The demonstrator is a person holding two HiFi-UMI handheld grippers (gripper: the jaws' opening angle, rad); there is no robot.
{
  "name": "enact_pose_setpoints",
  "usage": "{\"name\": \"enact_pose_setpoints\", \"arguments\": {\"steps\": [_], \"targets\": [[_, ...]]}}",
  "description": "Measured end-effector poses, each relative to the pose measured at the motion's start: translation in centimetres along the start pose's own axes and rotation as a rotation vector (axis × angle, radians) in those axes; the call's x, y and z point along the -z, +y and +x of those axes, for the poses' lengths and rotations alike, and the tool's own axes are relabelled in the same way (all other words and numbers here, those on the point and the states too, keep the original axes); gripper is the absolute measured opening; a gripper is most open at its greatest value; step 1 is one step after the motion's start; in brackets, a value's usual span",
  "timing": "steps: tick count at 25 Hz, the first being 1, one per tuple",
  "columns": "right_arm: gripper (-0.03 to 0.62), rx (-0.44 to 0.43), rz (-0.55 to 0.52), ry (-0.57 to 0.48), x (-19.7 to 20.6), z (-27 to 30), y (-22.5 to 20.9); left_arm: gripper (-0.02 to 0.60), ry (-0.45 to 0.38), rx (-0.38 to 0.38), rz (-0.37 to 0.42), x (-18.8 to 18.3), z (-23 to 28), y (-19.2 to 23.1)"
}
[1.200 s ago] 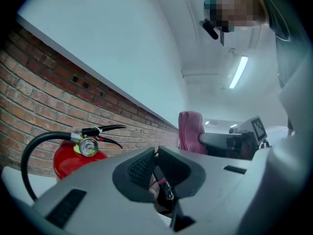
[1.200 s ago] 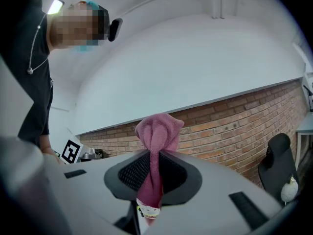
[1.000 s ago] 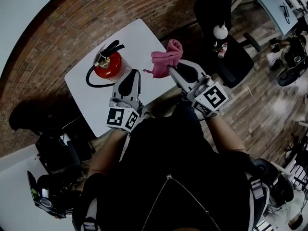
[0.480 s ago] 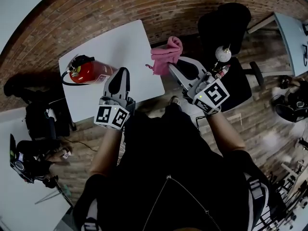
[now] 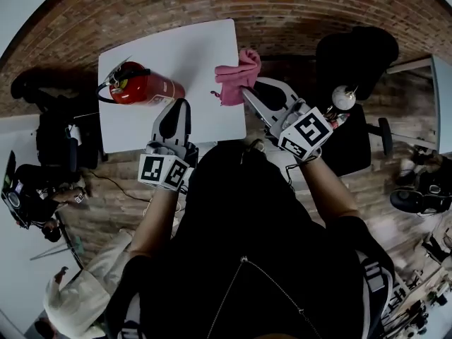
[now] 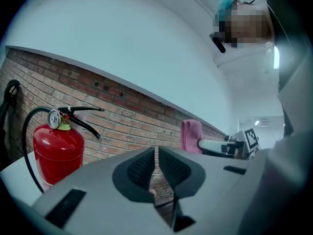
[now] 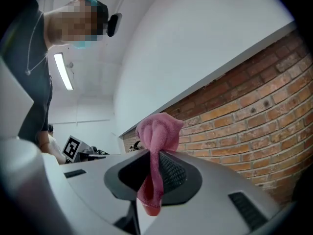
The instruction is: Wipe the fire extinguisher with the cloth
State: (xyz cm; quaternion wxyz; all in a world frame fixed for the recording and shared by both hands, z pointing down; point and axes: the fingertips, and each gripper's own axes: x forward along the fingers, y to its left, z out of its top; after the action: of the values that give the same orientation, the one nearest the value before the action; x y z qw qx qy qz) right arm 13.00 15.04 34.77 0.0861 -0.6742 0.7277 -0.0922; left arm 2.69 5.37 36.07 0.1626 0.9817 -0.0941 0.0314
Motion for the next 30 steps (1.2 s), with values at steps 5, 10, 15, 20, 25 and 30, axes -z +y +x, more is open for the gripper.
{"name": "enact_pose_setpoints", "arguments": {"steps": [5,10,15,20,25,30], "targets": [[0.069,-0.03,0.009,0.046,0.5,3.6,0.6,0.032,-0.018,0.025,0.006,-0.4,1.1,1.8],[0.069,-0.044,0.036,0.081,0.8,7.7,0.7,0.029,-0.057,0.037,0.079,-1.0,0.6,3.6],[0.069,-0.017,0.042,0.143,1.6,11.1,-0.4,0.008,-0.091,-0.009,0.156,-1.8,0.0,6.1],[0.069,-0.064,0.061,0.197,2.3,14.4,-1.6,0.008,-0.135,-0.095,0.084,-2.7,0.2,8.5],[0.069,-0.158,0.096,0.26,3.9,18.0,-4.2,0.008,-0.114,-0.228,0.042,-1.4,1.2,10.7],[0.069,-0.358,0.146,0.419,8.1,22.6,-6.2,0.008,-0.111,-0.467,0.033,-0.5,1.0,11.9]]}}
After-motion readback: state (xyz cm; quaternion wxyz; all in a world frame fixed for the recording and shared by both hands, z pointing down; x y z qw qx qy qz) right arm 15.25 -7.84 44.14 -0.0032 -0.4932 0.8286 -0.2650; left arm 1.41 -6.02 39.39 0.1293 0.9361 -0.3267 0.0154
